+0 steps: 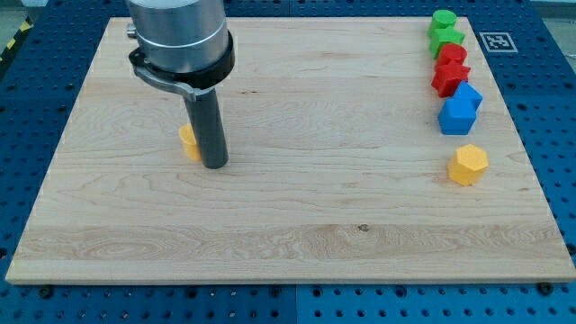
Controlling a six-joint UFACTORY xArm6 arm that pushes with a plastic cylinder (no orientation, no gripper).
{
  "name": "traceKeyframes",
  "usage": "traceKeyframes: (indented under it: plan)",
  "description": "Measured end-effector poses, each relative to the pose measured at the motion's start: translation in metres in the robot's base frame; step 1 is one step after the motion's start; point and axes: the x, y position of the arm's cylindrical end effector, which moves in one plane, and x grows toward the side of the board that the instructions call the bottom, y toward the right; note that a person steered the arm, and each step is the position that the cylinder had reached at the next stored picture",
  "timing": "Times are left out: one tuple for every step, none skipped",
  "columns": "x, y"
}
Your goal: Move your arm towards the bottom right of the board
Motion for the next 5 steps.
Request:
traceKeyframes:
  plan:
    - [-0.033, -0.027]
    - [-0.058, -0.05]
    - [-0.068, -0.077]
    - [-0.062, -0.054]
    - [-0.038, 0.008]
